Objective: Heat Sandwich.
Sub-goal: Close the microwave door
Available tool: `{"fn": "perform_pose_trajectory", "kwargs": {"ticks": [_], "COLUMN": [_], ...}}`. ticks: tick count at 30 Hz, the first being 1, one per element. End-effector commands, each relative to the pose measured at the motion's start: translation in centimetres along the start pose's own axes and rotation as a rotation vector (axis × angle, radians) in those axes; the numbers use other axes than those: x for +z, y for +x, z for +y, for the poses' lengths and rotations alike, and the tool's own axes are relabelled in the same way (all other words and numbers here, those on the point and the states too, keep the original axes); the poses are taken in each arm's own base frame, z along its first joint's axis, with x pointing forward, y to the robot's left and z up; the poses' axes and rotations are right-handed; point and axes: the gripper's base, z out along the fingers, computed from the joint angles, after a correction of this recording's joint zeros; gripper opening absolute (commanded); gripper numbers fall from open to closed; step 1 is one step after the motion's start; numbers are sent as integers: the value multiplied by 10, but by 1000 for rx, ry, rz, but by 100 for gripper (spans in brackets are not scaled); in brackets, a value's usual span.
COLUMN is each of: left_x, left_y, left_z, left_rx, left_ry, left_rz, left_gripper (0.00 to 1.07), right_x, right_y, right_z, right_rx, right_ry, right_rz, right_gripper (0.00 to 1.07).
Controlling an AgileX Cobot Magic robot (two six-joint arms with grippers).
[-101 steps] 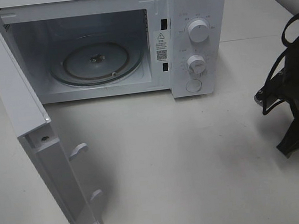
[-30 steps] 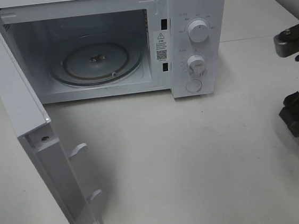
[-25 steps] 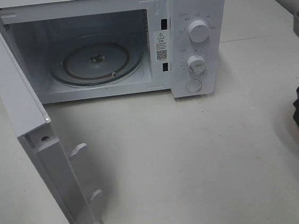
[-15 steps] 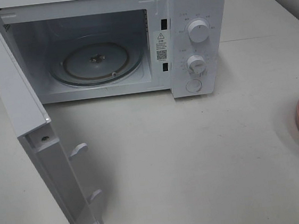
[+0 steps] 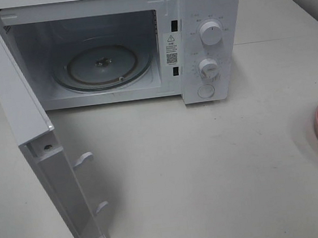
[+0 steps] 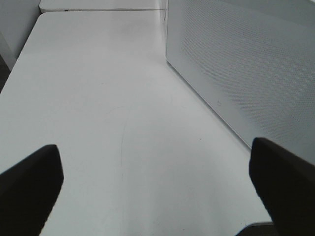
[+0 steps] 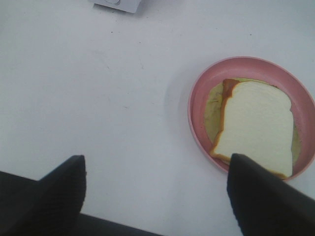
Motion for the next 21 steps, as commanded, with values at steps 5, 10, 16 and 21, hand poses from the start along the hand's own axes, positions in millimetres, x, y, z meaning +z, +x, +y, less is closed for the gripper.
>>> {"fn": "perform_pose_trajectory", "kwargs": {"ticks": [5,10,16,21], "left_x": [-1,-1,-1,-1], "left_y": [0,0,0,0], "left_z": [0,0,0,0], "left_rx": [-4,-4,-4,-4], "left_ry": [0,0,0,0], "left_rz": [-17,-17,-17,-17], "left_gripper": [98,98,98,98], "right_x": [-3,-10,-18,-17], "right_y": [34,48,58,73], "right_z": [-1,2,4,9], "right_rx": [58,81,130,192], "right_ry": [48,79,119,126], "right_rz": [-154,-260,-316,-327], "right_gripper": [76,76,76,76]}}
